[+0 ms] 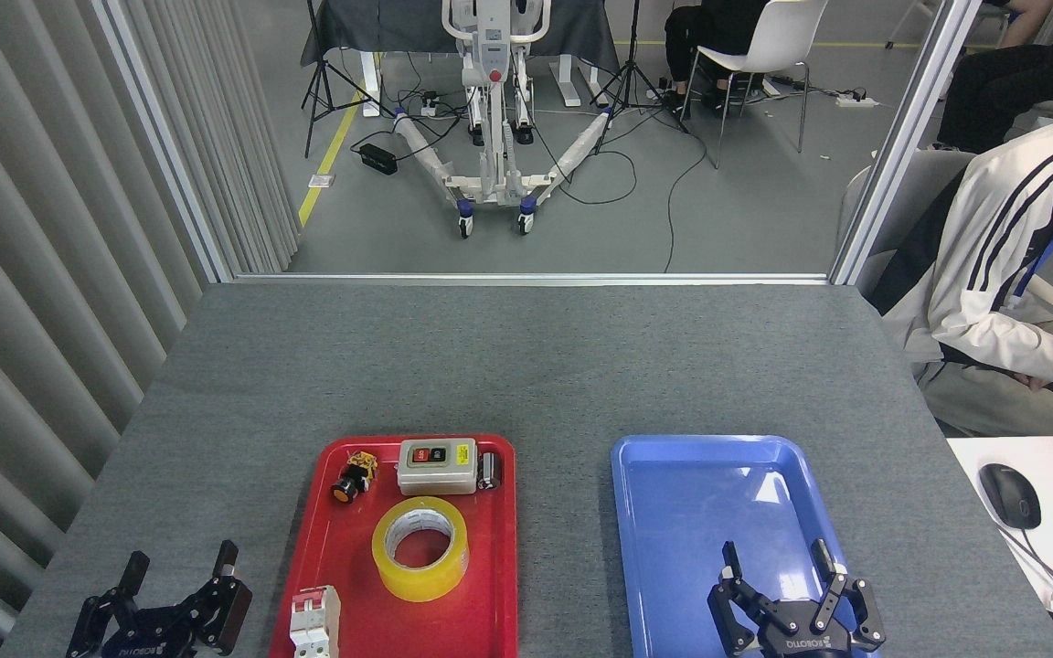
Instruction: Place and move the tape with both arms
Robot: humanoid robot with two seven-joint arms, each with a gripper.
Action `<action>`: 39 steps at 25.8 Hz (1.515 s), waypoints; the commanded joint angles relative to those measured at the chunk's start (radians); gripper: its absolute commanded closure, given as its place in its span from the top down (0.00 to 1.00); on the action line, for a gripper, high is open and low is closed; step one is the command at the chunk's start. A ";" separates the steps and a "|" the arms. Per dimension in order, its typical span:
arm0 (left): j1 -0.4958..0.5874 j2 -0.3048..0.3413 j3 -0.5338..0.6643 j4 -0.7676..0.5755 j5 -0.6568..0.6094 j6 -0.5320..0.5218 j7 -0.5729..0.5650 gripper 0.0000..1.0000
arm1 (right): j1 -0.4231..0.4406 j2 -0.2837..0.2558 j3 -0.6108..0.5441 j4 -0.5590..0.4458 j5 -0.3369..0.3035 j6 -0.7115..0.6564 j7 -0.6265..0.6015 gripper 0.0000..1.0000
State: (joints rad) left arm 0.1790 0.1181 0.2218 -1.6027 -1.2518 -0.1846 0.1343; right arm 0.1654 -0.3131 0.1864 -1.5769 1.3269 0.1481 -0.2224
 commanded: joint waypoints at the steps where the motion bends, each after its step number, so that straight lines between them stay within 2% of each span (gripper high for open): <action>1: 0.000 0.002 -0.001 0.000 0.000 0.001 0.001 1.00 | 0.002 0.000 0.001 0.000 0.002 0.001 0.000 1.00; 5: -0.001 0.011 -0.002 -0.014 0.000 -0.062 0.093 1.00 | 0.002 0.002 0.001 0.000 0.000 0.001 0.000 1.00; 23: -0.001 -0.008 -0.002 -0.006 0.000 -0.058 0.093 1.00 | 0.002 0.000 0.001 0.005 0.002 0.001 0.000 1.00; 39: -0.015 0.003 -0.006 -0.008 0.005 -0.055 0.076 1.00 | 0.002 0.000 0.001 0.005 0.002 0.002 0.000 1.00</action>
State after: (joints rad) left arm 0.1730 0.1160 0.2167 -1.6087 -1.2497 -0.2395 0.2212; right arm 0.1672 -0.3138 0.1869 -1.5723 1.3285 0.1496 -0.2219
